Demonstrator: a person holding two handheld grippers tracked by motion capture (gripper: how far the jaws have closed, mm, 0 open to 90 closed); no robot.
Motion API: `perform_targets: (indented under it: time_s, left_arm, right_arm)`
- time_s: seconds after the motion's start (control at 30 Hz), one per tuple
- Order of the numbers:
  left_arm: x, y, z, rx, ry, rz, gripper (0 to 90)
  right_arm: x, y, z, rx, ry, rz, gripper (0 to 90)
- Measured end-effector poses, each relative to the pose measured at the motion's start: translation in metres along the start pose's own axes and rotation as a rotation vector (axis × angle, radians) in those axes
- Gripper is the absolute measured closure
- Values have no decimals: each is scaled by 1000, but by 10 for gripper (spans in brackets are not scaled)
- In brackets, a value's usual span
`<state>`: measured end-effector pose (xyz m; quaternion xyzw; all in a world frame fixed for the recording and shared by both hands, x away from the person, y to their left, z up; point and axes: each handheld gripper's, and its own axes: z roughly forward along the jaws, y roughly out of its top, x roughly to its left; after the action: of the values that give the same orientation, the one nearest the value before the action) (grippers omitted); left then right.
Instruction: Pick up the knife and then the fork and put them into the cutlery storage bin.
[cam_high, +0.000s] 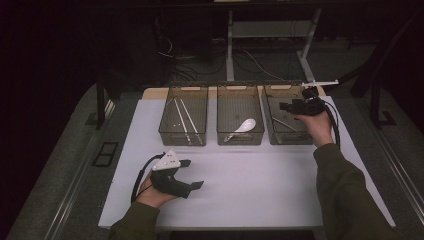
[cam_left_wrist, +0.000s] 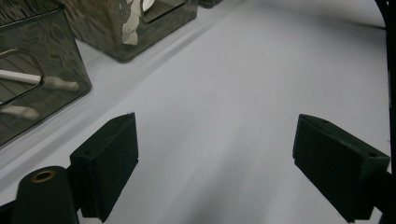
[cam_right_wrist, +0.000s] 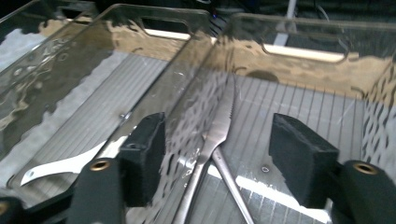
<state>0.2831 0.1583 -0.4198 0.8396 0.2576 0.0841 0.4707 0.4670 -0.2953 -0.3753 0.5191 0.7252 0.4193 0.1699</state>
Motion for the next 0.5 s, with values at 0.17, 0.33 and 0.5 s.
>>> perform_targets:
  time_s: [0.17,0.33,0.5]
  left_arm:
    - [0,0,0,-3,-1,-3,128]
    - [0,-1,1,-5,-5,-4,123]
    - [2,-1,1,-13,-9,-2,89]
  right_arm:
    - [8,-3,-7,2,-68,-49,279]
    - [7,-9,-16,-35,-37,-47,233]
    - [9,-16,-24,-72,-19,-60,197]
